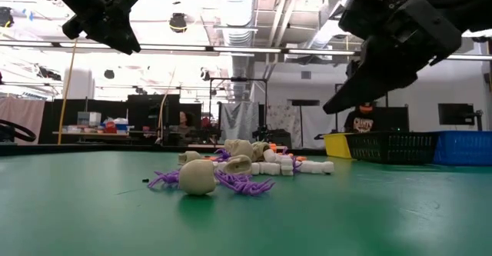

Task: Sort Halloween decoration
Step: Put the white skeleton toy into the blue basket

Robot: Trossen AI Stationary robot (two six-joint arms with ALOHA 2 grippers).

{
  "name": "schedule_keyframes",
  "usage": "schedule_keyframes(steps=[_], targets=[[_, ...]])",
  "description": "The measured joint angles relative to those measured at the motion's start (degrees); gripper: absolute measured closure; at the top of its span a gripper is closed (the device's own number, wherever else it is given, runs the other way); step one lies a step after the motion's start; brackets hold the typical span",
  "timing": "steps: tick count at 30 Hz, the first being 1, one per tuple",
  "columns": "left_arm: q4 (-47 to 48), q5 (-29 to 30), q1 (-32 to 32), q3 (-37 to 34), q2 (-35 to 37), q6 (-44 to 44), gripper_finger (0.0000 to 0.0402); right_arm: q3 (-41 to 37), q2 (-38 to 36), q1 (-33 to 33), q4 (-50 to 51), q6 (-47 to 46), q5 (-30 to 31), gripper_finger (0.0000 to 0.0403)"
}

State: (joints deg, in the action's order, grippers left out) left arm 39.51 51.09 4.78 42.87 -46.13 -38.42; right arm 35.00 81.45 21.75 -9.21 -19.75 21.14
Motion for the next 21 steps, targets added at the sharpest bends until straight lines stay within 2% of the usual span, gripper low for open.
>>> schedule_keyframes(steps=[3,10,21], targets=[[0.00,0.37,0.00,0.00,0.00,-0.30,0.0280,0.03,3.11,0.36,-0.70,-0.57,-0.20,0.0235],[0.00,0.42,0.00,0.00,0.02,-0.43,0.0280,0.46,12.01,0.69,-9.14,0.13,-1.63,0.0235],[0.02,0.37,0.00,0.00,0.02,-0.43,0.0280,0.73,18.18,-0.48,-13.29,1.47,-3.53,0.0235]])
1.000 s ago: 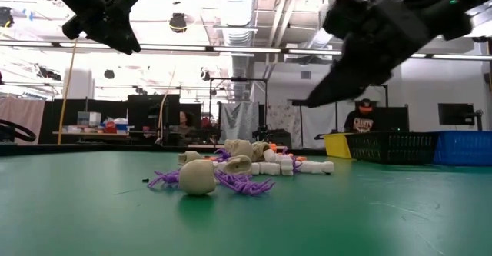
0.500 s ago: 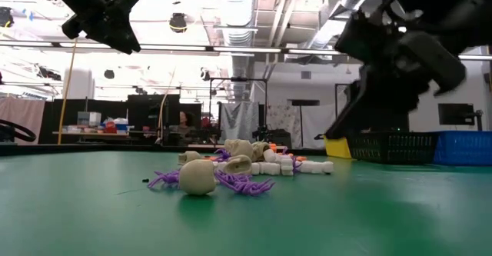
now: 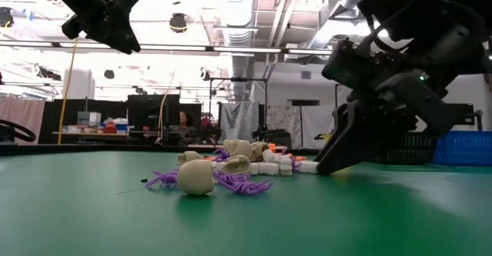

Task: Sort Halloween decoration
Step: Put the white skeleton toy into the blue basket

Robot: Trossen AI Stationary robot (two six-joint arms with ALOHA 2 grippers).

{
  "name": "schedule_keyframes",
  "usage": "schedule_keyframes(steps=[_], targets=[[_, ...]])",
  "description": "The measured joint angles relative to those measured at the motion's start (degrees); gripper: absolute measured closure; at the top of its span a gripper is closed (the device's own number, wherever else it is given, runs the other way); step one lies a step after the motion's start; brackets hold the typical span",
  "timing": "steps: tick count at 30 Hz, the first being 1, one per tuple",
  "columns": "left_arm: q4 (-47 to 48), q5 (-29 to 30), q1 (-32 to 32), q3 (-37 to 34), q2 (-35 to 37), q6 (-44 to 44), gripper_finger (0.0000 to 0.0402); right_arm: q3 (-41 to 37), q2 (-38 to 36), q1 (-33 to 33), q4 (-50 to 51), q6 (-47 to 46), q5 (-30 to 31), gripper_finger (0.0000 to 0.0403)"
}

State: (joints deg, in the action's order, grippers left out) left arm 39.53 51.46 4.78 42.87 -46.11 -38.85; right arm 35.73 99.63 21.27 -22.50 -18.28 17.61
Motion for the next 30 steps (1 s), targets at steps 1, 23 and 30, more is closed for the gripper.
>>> schedule_keyframes(steps=[1,23,30], targets=[[0.00,0.00,0.00,0.00,0.00,0.00,0.0280,0.00,1.02,-0.01,-0.59,-0.63,-0.33,0.0235],[0.03,-0.13,0.01,-0.01,0.00,0.00,0.0280,-0.30,1.07,0.08,0.04,-9.66,1.31,0.0367],[0.03,-0.11,0.00,-0.02,-0.02,0.00,0.0280,-0.63,-7.42,-1.61,13.13,-13.11,14.98,0.0364]])
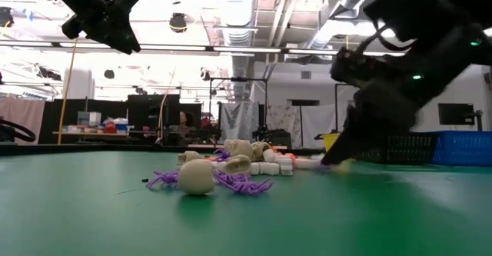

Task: Sort Halloween decoration
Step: Put the white skeleton toy into the blue basket

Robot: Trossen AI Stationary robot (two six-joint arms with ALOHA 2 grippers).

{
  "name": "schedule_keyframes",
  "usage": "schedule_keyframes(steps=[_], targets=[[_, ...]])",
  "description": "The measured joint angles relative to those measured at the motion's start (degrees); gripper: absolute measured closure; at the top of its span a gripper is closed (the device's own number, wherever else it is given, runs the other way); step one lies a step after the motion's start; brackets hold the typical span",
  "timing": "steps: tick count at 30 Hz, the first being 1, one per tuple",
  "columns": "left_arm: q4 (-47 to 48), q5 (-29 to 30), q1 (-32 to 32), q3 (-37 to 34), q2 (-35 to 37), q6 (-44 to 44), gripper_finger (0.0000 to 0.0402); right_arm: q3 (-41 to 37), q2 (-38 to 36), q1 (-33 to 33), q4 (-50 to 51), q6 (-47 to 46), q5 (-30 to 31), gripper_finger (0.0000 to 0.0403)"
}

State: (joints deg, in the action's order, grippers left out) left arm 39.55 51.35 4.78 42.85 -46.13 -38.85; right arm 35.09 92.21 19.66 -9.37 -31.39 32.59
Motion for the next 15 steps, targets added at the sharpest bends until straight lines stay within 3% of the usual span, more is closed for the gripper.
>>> schedule_keyframes(steps=[10,15], targets=[[0.00,0.02,0.01,0.00,0.01,0.15,0.0280,0.20,-17.13,-6.44,25.43,-8.26,12.49,0.0364],[0.00,0.02,0.00,0.00,0.02,0.17,0.0280,0.20,-23.58,-10.97,45.76,-25.27,17.66,0.0364]])
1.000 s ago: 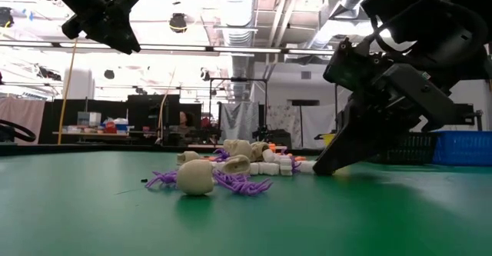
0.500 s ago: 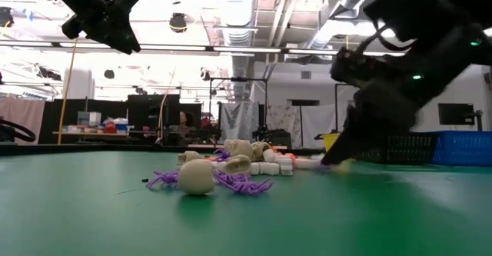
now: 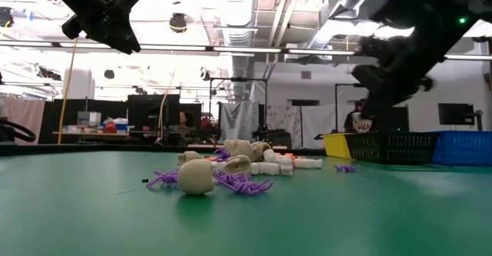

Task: Sort Halloween decoration
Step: Put the white skeleton toy into the blue basket

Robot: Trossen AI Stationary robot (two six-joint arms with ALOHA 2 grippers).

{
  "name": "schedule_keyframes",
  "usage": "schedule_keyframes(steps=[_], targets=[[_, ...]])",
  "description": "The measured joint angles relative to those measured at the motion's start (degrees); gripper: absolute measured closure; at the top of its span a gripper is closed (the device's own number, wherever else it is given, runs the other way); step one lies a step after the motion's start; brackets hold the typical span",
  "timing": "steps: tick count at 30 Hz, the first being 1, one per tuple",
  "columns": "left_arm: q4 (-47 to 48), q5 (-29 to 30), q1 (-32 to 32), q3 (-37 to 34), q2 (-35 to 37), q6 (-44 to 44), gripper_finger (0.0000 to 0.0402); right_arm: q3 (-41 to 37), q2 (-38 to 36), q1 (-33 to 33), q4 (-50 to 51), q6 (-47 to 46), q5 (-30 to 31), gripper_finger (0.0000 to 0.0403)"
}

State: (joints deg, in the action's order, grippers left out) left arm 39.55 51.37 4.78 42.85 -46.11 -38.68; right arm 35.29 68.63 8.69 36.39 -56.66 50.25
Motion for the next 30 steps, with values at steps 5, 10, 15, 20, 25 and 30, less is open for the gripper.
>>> schedule_keyframes(steps=[5,10,15,20,25,30], targets=[[0.00,0.02,0.00,0.00,0.00,0.02,0.0280,0.04,-3.85,-3.02,18.21,-17.91,4.25,0.0364],[0.00,0.04,0.00,0.00,-0.01,0.02,0.0280,0.04,-4.95,-6.59,32.85,-32.27,4.95,0.0364],[0.00,0.07,0.02,0.00,0.00,0.00,0.0280,0.04,-4.55,-9.22,37.68,-37.83,4.10,0.0364],[0.00,0.17,0.01,0.00,0.00,0.10,0.0280,0.04,-4.55,-11.99,37.56,-37.85,3.06,0.0363],[0.00,0.33,0.00,0.01,0.00,0.46,0.0280,0.04,-4.55,-15.57,37.56,-35.29,0.22,0.0355],[0.00,0.33,0.01,0.00,-0.01,0.48,0.0280,0.04,-4.55,-17.56,37.51,-34.56,-0.67,0.0328]])
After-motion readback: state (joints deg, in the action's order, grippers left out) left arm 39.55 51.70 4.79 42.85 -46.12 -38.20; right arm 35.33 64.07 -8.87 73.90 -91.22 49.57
